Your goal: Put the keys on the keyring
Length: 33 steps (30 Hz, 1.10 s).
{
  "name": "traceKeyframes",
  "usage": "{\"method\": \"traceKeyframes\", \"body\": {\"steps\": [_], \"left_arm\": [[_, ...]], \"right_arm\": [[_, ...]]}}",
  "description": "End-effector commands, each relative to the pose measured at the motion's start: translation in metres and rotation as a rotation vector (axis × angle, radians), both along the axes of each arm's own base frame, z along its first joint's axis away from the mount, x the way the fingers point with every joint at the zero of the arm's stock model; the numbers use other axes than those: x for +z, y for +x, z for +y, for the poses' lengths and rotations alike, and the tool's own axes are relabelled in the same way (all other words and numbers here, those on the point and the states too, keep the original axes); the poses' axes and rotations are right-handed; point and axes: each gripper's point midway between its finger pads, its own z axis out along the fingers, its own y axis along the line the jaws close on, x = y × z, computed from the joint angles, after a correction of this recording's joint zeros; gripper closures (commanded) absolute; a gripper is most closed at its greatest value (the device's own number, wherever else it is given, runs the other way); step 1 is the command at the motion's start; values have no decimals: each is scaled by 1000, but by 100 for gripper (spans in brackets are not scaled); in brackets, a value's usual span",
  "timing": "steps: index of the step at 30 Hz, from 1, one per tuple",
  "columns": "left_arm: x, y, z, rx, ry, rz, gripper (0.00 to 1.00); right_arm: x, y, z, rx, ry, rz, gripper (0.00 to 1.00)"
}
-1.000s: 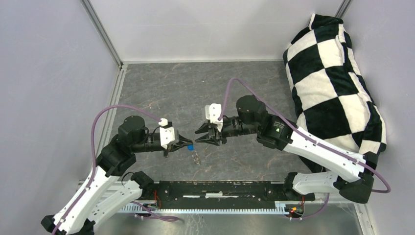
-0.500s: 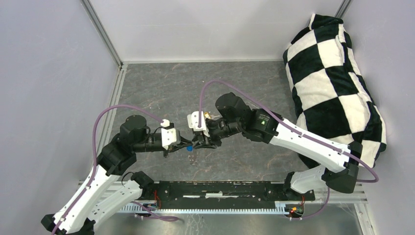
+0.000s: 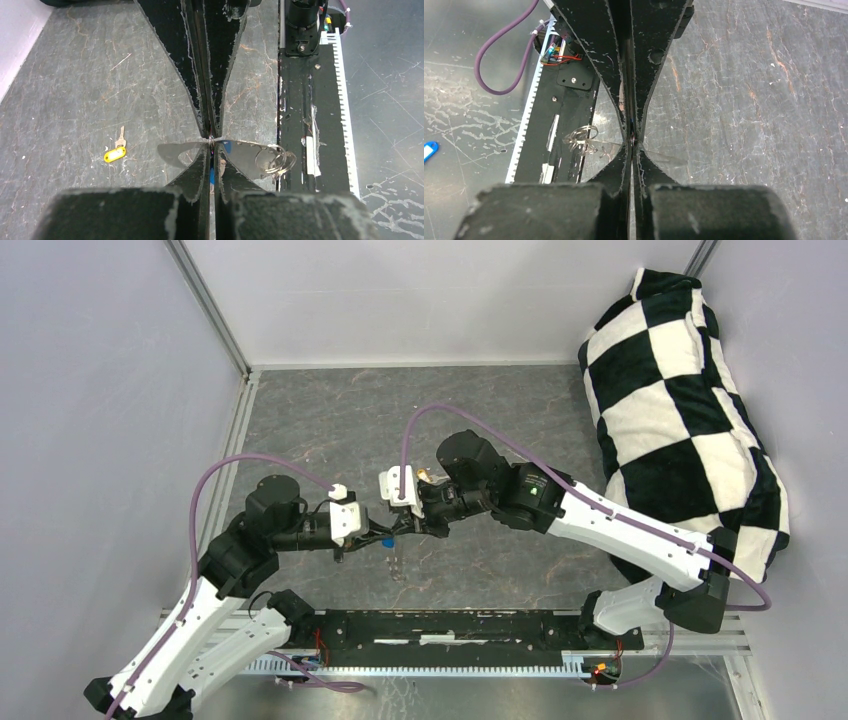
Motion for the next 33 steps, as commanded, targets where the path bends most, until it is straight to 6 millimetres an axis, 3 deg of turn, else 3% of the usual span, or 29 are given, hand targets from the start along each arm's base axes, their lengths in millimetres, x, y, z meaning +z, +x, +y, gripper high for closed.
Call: {"method": "traceKeyframes", "body": {"steps": [1, 3, 5, 10, 14, 24, 33], "left_arm": [[25, -2, -4, -36, -61, -78, 98], [26, -4, -4, -41, -63, -78, 94], [26, -4, -3, -40, -61, -83, 71], [22, -4, 2, -14, -49, -94, 55], [21, -2, 5, 22, -63, -100, 50], [29, 2, 1, 58, -127, -55, 52], [26, -5, 0, 8, -110, -65, 80]], "right_arm": [[17, 5, 9, -31, 58, -16, 100], [19, 9, 10, -59, 83, -19, 99], [27, 10, 8, -87, 138, -25, 100], [55, 0, 0, -78, 351, -8, 100], [67, -8, -6, -62, 467, 8, 100], [64, -15, -10, -80, 615, 110, 100], [60, -6, -14, -140, 613, 99, 100]]}}
